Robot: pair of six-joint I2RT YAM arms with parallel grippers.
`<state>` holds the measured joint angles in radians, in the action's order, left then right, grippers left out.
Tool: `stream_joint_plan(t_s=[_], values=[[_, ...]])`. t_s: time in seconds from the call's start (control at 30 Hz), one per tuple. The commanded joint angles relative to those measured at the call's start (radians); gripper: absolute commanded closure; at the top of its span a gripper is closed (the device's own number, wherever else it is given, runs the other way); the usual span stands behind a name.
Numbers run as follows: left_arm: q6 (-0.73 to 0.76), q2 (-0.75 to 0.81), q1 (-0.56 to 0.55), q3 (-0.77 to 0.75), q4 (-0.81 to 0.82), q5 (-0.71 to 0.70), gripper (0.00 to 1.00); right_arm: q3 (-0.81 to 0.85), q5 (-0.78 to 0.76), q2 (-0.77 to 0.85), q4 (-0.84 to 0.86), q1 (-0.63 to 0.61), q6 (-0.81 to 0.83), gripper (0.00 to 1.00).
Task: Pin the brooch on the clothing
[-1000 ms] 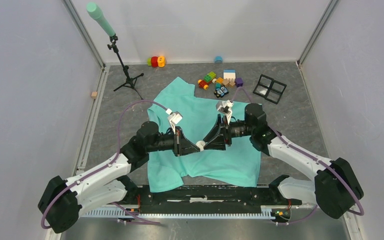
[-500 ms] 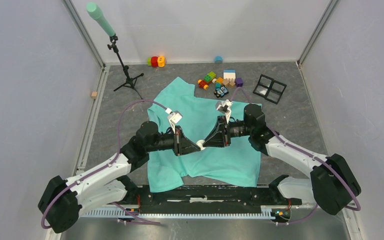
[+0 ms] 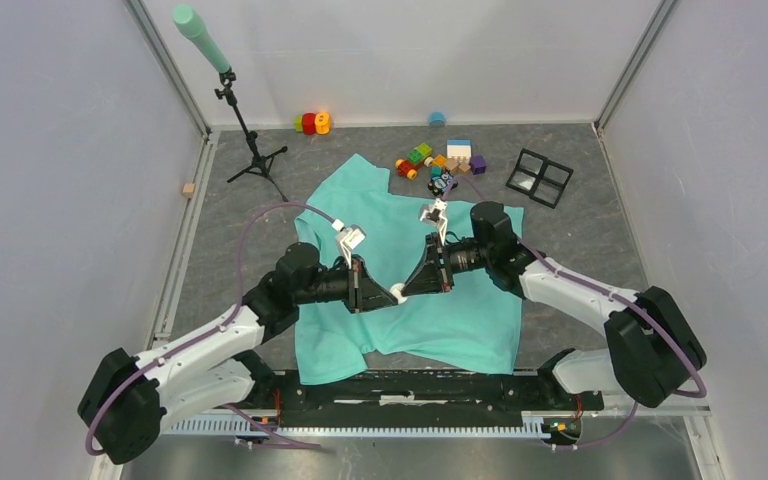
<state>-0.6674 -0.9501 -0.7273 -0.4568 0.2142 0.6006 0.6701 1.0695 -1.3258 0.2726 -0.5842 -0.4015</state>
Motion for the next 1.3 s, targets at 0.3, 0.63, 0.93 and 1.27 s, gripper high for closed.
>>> stream_joint_plan(t_s=[0.3, 0.63, 0.93, 1.27], values=[[-0.029, -0.01, -0.006, -0.053, 0.004, -0.052, 0.98, 0.061, -0.081, -0.025, -0.097, -0.028, 0.131, 0.89], [-0.041, -0.041, 0.005, -0.076, -0.033, -0.092, 0.98, 0.069, -0.075, 0.139, -0.102, 0.01, 0.106, 0.33], [-0.076, -0.004, 0.005, -0.036, 0.12, 0.0, 0.98, 0.041, -0.054, 0.132, -0.087, 0.075, 0.083, 0.41], [-0.1, -0.031, 0.005, -0.036, 0.177, 0.052, 0.98, -0.029, 0.005, 0.141, 0.162, 0.072, -0.117, 0.62]])
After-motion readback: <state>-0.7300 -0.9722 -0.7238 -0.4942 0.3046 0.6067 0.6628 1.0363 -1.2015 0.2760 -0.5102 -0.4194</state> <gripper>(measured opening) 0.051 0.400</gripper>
